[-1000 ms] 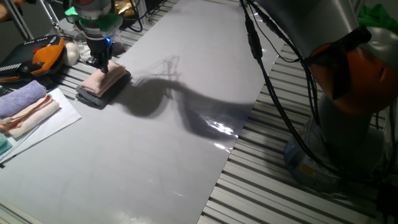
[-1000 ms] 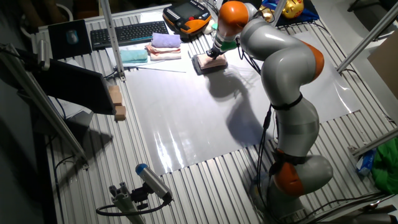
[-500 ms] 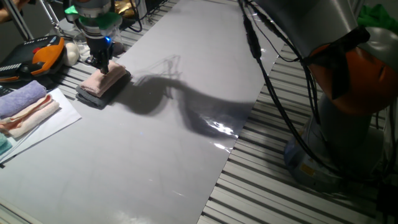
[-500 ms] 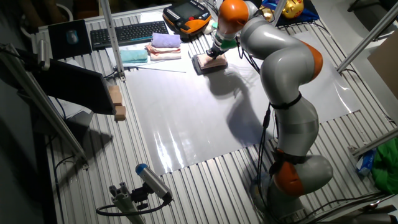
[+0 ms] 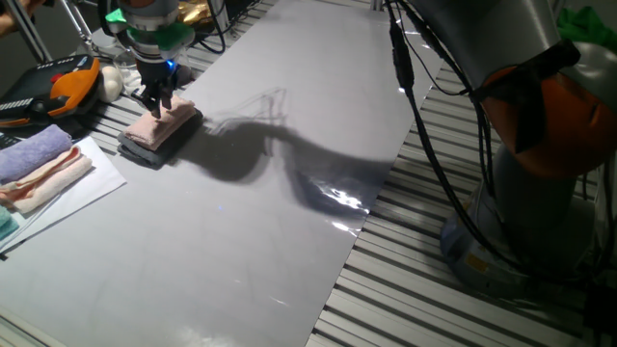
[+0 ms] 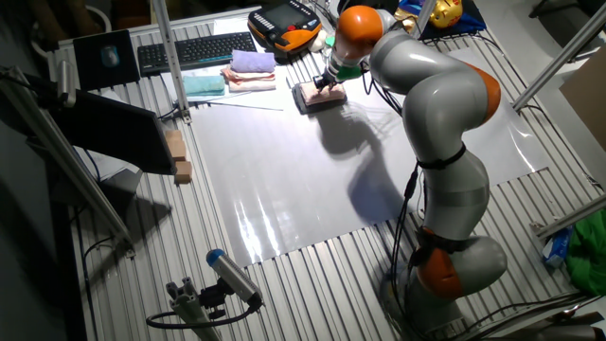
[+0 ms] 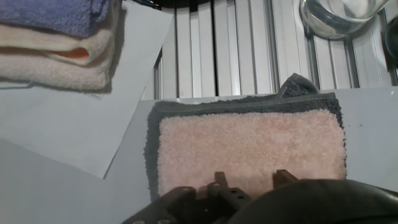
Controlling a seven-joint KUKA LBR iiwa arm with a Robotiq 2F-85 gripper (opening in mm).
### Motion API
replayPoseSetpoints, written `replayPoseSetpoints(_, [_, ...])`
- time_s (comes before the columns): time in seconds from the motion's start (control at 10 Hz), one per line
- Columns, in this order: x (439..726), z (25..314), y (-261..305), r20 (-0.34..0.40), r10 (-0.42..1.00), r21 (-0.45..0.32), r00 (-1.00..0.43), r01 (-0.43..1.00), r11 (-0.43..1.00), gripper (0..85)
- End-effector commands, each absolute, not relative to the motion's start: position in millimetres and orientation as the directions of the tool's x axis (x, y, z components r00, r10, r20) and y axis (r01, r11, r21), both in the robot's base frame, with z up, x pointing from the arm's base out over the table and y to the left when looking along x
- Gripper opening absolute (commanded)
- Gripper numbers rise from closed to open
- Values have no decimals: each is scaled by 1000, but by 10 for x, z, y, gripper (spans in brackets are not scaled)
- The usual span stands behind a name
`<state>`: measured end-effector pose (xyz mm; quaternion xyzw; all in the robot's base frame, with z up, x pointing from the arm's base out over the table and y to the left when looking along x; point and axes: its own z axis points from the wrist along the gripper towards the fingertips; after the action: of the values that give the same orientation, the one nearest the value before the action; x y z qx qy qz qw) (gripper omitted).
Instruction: Clean the table with a cloth
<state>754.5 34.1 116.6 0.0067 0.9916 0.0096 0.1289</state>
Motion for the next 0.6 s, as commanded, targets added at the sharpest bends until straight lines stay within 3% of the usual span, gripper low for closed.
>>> replayPoseSetpoints(0.0, [7555, 1153, 341, -264, 13, 20, -964, 8, 1000, 850])
replayPoseSetpoints(0.5, [7630, 1052, 324, -276, 12, 37, -961, 2, 999, 850])
